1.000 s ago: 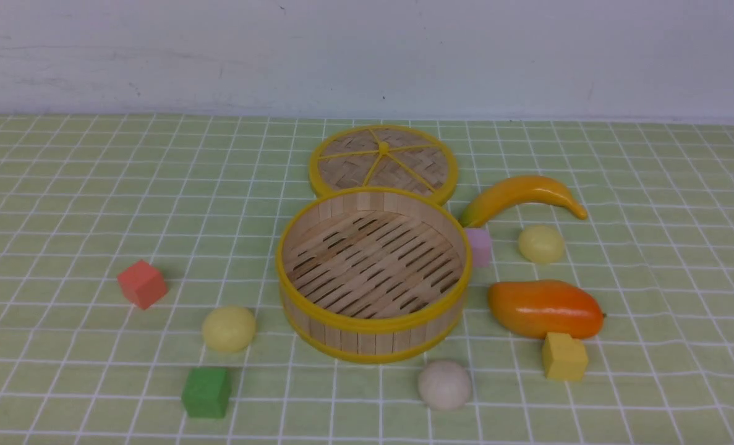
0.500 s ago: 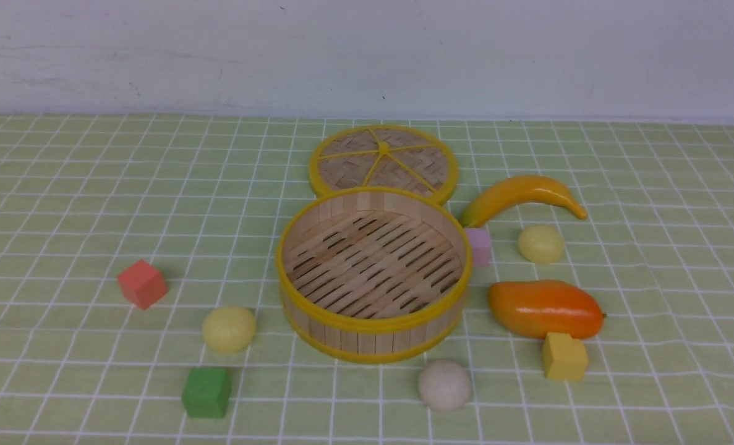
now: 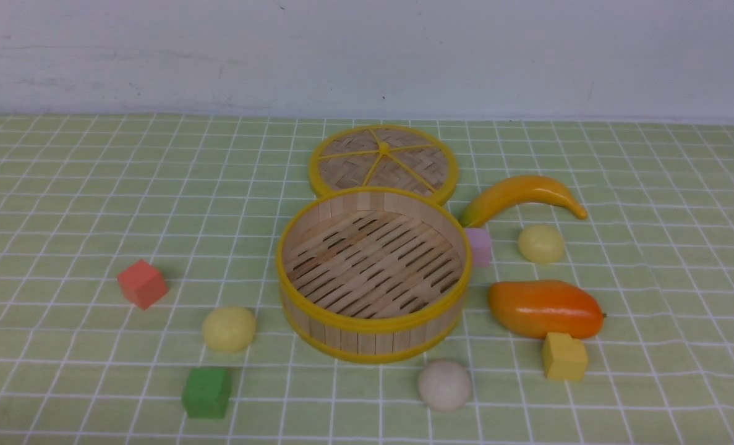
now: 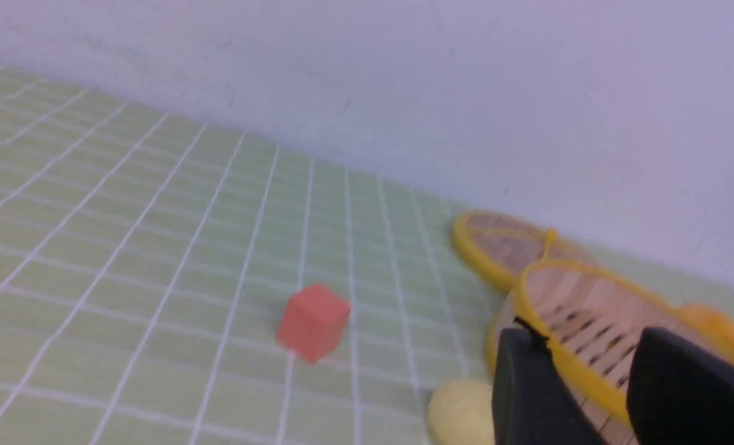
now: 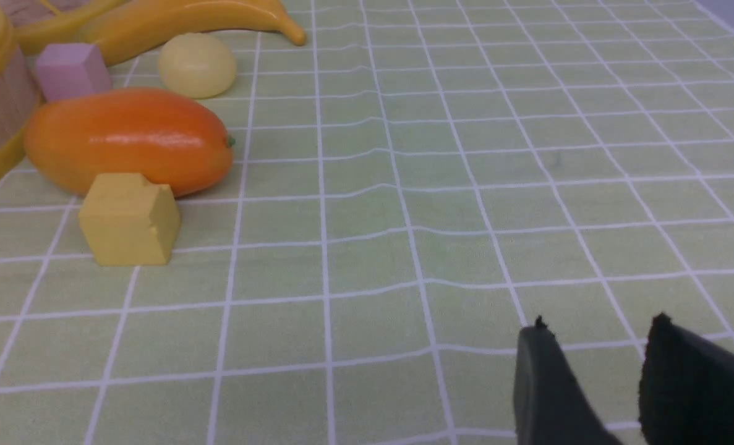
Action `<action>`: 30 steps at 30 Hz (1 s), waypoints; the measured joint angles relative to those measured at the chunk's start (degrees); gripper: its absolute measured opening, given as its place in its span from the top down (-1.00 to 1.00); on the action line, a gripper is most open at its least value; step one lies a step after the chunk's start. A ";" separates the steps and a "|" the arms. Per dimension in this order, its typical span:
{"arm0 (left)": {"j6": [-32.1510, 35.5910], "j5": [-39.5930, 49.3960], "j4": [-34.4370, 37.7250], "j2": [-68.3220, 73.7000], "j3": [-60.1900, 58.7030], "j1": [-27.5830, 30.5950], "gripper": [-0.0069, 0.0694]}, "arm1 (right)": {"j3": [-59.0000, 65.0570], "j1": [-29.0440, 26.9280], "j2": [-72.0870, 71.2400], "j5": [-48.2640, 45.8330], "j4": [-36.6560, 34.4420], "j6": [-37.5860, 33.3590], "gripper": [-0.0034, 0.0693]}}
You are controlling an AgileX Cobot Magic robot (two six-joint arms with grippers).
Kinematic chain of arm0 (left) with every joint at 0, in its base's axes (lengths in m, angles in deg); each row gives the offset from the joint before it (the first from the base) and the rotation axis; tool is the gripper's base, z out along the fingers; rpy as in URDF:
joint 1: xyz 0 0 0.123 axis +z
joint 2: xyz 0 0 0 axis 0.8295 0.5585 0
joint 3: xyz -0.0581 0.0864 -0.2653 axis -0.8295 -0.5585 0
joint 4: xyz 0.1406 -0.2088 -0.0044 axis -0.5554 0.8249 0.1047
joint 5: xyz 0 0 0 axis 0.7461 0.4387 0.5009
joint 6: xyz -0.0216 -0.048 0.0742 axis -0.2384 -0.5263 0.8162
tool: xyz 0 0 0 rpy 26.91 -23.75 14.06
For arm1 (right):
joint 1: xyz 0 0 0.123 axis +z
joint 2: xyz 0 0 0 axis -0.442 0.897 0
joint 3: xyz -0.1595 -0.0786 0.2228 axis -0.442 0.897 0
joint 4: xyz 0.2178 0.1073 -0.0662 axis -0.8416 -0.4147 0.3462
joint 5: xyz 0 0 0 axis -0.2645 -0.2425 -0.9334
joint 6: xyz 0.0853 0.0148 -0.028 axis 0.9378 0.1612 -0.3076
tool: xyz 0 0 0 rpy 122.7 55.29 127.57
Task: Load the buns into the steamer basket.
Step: Use the left arm to grab a steamed stuffed bun
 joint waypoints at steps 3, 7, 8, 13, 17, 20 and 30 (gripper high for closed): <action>-1.44 -8.54 3.99 0.00 0.00 0.00 0.19 | 0.00 0.00 0.00 0.00 0.08 0.00 0.25; -2.69 -18.55 5.80 0.00 0.06 0.00 0.19 | 0.00 0.00 0.00 0.00 0.08 0.00 0.25; -2.82 -18.87 5.99 0.00 0.83 0.00 0.19 | 0.00 0.00 0.00 0.00 0.08 0.00 0.25; -2.82 -11.76 6.37 1.38 10.95 0.00 0.19 | 0.00 0.00 0.00 0.00 0.08 0.00 0.25; -2.82 -1.73 6.37 9.29 23.61 0.00 0.19 | 0.00 0.00 0.00 0.00 0.08 0.00 0.25; -2.82 8.81 6.37 17.93 32.62 0.00 0.19 | 0.00 0.00 0.00 0.00 0.08 0.00 0.25; -1.66 28.36 1.98 43.79 41.35 0.00 0.19 | 0.00 0.00 0.00 0.00 0.08 0.00 0.25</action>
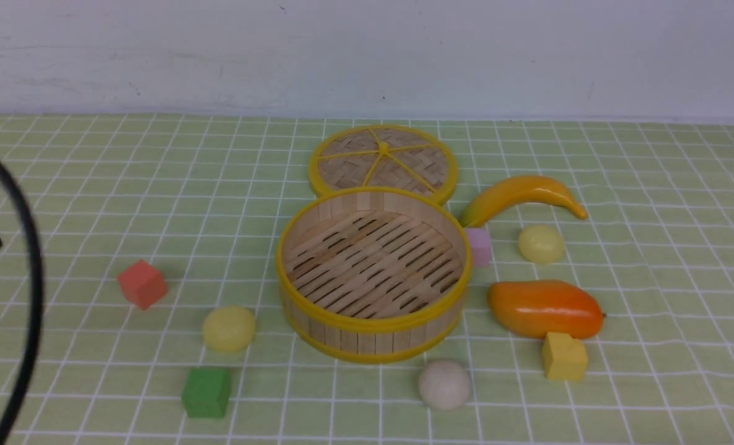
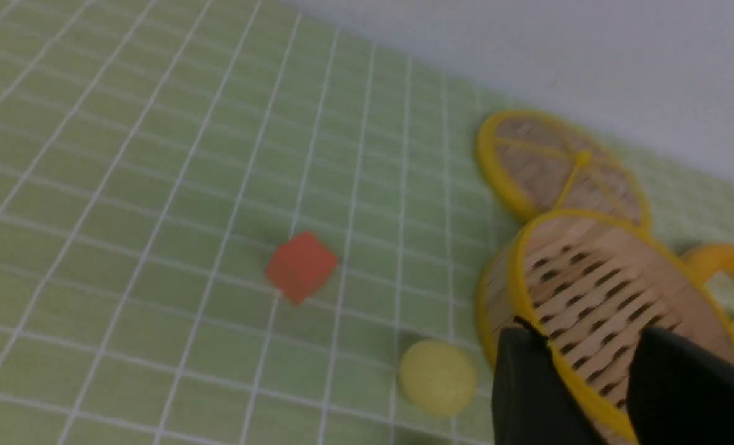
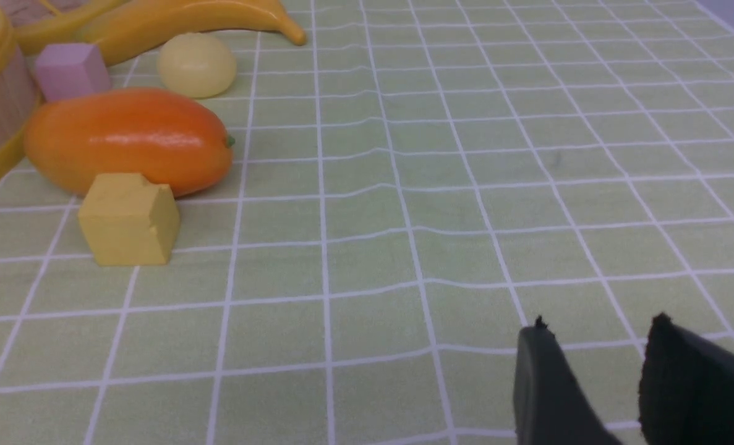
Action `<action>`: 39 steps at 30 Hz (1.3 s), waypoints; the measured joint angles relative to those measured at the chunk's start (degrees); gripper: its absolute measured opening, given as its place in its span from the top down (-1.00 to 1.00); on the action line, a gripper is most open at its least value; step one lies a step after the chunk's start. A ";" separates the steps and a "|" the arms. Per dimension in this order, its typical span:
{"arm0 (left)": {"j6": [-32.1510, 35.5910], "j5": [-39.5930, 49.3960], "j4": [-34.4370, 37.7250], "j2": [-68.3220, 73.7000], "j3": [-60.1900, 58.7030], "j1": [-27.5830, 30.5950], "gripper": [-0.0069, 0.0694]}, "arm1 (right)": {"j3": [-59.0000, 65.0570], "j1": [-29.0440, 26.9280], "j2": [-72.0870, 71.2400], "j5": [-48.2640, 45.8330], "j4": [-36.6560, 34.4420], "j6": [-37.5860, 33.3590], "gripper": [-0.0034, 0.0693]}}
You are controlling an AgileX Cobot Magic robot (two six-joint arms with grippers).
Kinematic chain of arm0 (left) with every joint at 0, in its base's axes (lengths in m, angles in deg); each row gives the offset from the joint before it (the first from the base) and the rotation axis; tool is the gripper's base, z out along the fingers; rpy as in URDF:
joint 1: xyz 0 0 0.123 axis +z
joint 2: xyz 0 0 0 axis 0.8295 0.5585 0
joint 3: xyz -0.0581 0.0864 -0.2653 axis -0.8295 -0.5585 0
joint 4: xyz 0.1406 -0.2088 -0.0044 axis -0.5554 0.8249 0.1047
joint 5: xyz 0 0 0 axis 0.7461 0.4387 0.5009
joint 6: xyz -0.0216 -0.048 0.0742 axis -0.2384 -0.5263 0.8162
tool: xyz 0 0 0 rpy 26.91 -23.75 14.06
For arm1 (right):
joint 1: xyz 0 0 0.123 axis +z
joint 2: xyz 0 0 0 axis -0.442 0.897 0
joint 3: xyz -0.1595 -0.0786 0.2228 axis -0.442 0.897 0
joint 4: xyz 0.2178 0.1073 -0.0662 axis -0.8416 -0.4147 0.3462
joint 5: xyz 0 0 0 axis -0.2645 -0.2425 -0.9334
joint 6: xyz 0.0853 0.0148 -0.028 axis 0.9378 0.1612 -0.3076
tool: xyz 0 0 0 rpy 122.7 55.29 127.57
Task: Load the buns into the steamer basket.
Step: Use the left arm to grab a steamed stuffed bun
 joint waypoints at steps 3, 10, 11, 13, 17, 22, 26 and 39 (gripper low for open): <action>0.14 -0.87 1.31 7.34 0.20 0.00 0.19 | 0.00 0.00 0.00 0.00 0.00 0.00 0.25; 1.51 1.71 3.74 21.88 6.59 -0.06 0.19 | 0.00 0.00 0.00 0.00 0.00 0.00 0.25; 2.70 3.63 3.79 24.92 9.57 -0.46 0.19 | 0.00 0.00 0.00 0.00 0.00 0.00 0.25; 4.72 6.36 3.79 28.95 13.14 -1.45 0.19 | 0.00 0.00 0.00 0.00 0.00 0.00 0.25; 7.96 12.90 4.01 40.51 22.42 -6.61 0.19 | 0.00 0.00 0.00 0.00 0.00 0.00 0.25; 8.35 18.04 4.09 51.01 30.51 -10.28 0.19 | 0.00 0.00 0.00 0.00 -0.05 0.00 0.25; 8.35 19.11 3.40 55.33 33.71 -10.86 0.19 | 0.00 0.00 0.00 0.00 -0.05 0.00 0.25; 6.15 17.18 2.18 64.43 35.22 -10.86 0.19 | 0.00 0.00 0.00 0.00 -0.05 0.00 0.25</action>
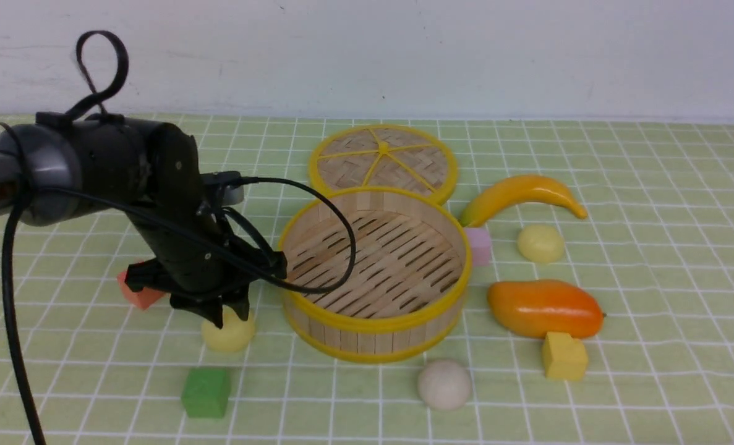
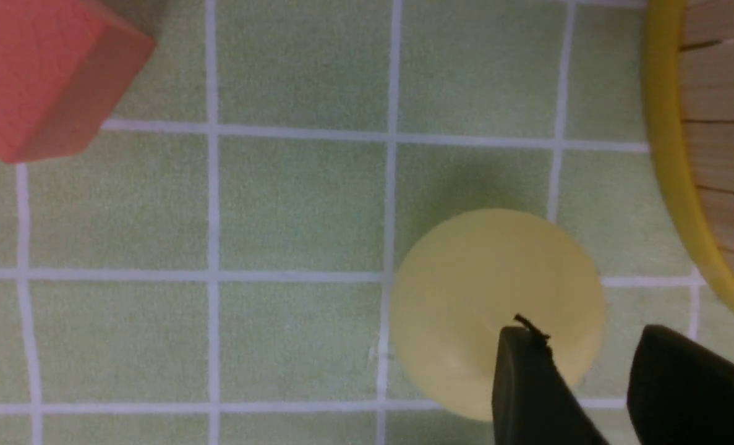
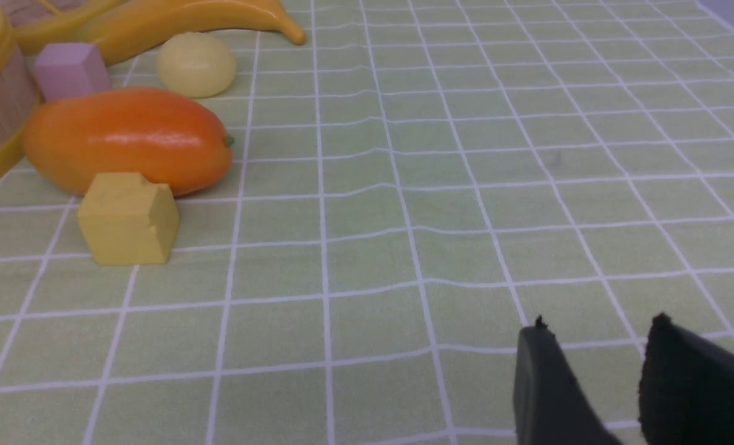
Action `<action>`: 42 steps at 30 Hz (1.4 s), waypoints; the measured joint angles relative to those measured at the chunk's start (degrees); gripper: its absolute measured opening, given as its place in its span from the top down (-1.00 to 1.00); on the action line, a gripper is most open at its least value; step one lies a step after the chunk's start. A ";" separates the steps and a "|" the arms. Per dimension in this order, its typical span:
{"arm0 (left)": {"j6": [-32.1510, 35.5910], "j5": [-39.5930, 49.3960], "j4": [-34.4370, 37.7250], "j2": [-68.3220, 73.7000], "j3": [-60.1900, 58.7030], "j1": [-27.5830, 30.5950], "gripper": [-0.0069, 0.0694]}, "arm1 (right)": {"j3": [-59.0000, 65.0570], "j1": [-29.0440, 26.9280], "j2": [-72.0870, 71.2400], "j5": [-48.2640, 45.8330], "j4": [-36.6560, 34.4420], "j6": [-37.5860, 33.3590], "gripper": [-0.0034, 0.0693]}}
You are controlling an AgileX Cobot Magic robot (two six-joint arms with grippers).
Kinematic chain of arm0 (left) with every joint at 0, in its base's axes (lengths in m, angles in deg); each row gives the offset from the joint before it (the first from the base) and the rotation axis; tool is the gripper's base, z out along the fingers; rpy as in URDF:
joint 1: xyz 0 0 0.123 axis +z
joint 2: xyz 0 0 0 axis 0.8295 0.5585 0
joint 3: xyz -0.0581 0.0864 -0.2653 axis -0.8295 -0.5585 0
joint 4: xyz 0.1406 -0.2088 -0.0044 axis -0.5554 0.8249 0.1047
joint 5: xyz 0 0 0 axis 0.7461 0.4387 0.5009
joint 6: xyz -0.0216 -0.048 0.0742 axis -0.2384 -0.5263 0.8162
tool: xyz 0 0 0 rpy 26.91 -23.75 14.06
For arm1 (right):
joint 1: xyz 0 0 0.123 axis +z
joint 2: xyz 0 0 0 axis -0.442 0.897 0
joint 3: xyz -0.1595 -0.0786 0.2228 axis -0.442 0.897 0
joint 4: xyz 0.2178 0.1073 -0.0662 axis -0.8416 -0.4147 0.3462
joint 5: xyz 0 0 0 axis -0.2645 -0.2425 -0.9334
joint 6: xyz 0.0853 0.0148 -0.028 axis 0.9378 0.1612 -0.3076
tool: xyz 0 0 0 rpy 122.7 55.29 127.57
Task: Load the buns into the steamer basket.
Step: Use the left arm to grab a steamed stuffed bun, then use the left arm to put the steamed stuffed bun into the steamer
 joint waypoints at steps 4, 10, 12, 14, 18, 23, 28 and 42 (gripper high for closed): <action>0.00 -1.53 -1.27 1.28 0.00 0.00 0.19 | 0.00 0.00 0.00 0.00 0.00 0.00 0.25; -0.02 -2.12 -1.54 1.55 0.04 0.00 0.31 | 0.00 0.00 0.00 0.00 0.00 0.00 0.25; -0.02 -1.87 -1.63 1.68 0.04 0.00 0.43 | 0.00 0.00 0.00 0.00 0.00 0.00 0.25; -0.02 -1.31 -1.65 2.14 0.04 0.00 0.63 | 0.00 0.00 0.00 0.00 0.00 0.00 0.25; 0.00 0.44 -1.65 2.16 0.04 0.00 0.85 | 0.00 0.00 0.00 0.00 0.00 0.00 0.25; 0.00 1.15 -1.65 -0.19 0.19 0.00 0.85 | 0.00 0.00 0.00 0.00 0.00 0.00 0.25; 0.06 2.69 -1.65 -4.38 4.61 -0.21 0.85 | 0.00 0.00 0.00 0.00 0.00 0.00 0.25; 1.73 -8.18 -0.54 -0.71 10.25 -8.68 0.85 | 0.00 0.00 0.00 0.00 0.00 0.00 0.25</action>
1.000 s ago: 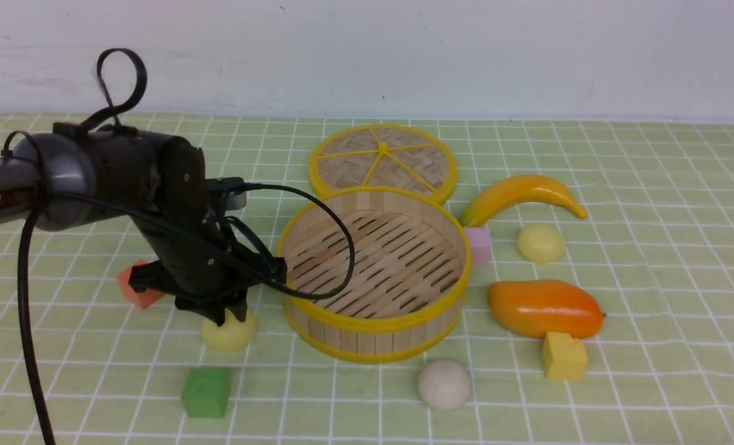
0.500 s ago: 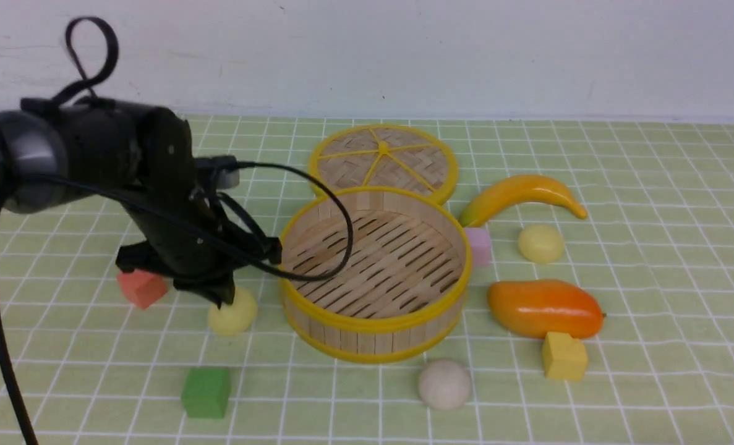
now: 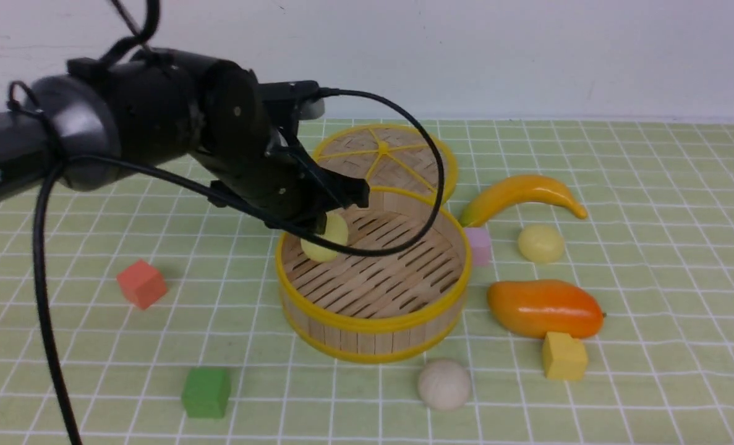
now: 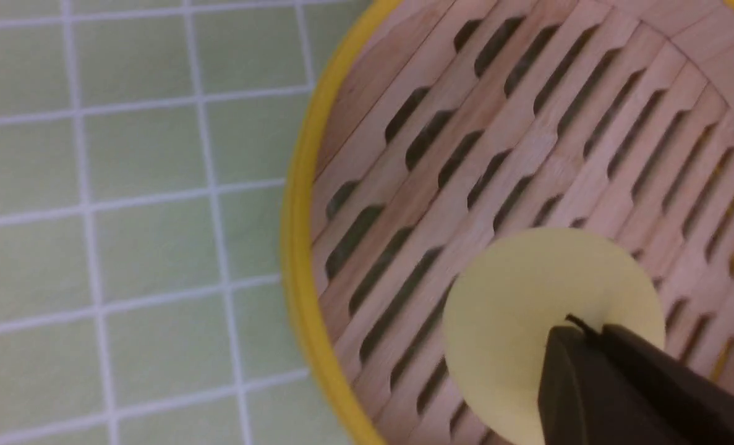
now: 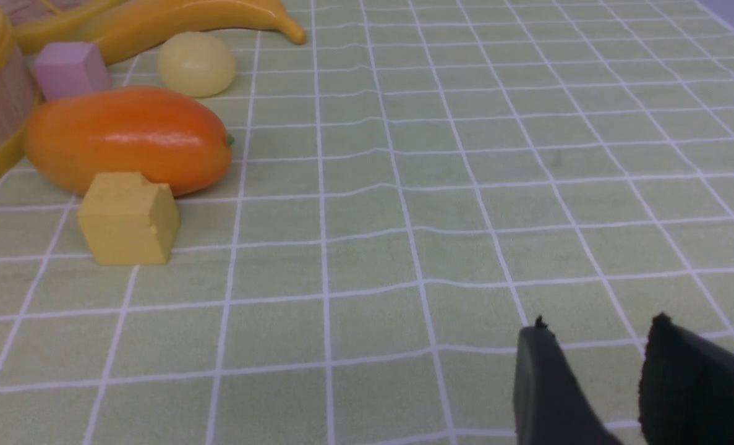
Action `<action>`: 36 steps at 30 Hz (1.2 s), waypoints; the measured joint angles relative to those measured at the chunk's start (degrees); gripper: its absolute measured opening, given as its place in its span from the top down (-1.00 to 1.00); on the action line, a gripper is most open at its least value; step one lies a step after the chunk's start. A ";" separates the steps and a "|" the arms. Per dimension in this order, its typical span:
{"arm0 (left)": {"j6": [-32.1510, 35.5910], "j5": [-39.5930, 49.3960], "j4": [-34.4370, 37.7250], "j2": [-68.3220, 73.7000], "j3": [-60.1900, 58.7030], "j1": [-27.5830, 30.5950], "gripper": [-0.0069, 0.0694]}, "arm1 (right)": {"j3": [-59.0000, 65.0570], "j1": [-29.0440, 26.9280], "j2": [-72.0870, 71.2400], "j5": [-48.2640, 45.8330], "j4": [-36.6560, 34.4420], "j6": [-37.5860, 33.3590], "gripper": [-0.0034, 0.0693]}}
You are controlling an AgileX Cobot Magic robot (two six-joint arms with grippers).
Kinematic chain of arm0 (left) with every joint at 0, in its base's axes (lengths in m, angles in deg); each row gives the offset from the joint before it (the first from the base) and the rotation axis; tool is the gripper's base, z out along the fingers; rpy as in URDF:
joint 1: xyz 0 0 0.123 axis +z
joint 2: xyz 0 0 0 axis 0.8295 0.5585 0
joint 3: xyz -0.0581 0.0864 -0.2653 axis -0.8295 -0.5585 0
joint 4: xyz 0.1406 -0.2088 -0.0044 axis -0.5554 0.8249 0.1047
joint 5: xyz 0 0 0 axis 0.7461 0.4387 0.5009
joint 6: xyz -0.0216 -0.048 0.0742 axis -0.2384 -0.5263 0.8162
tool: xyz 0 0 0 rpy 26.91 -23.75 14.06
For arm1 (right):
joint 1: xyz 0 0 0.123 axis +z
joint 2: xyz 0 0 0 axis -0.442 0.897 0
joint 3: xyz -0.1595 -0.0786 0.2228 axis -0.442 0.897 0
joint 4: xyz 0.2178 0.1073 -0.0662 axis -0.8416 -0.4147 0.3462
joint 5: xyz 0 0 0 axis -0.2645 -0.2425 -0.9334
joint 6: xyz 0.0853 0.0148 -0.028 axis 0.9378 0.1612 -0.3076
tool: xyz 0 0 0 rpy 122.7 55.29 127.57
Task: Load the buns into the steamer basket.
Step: Use the left arm to put the steamed stuffed bun into the steamer, then use the right arm to grab a steamed stuffed bun
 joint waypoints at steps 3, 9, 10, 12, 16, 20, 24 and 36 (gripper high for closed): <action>-0.90 -0.87 -0.41 3.07 0.00 0.00 0.79 | 0.00 0.00 0.00 0.00 0.00 0.00 0.25; -4.17 0.06 -1.36 4.13 0.00 0.00 0.46 | 0.00 0.00 0.00 0.00 0.00 0.00 0.25; -4.54 0.86 -1.48 3.79 0.00 0.00 0.34 | 0.00 0.00 0.00 0.00 0.00 0.00 0.25; -4.61 3.10 -1.55 2.43 0.00 0.00 0.13 | 0.00 0.00 0.00 0.00 0.00 0.00 0.25; -3.69 9.30 -1.60 -4.97 0.00 0.00 -0.12 | 0.00 0.00 0.00 0.00 0.00 0.00 0.25; -1.82 15.54 -1.67 -16.70 0.00 0.00 -0.12 | 0.00 0.00 0.00 0.00 0.00 0.00 0.25; -1.47 22.83 -2.21 -31.86 0.00 0.00 0.03 | 0.00 0.00 0.00 0.00 0.00 0.00 0.25; -5.17 25.33 -4.03 -77.20 -21.57 0.00 0.70 | 0.00 0.00 0.00 0.00 0.00 0.00 0.25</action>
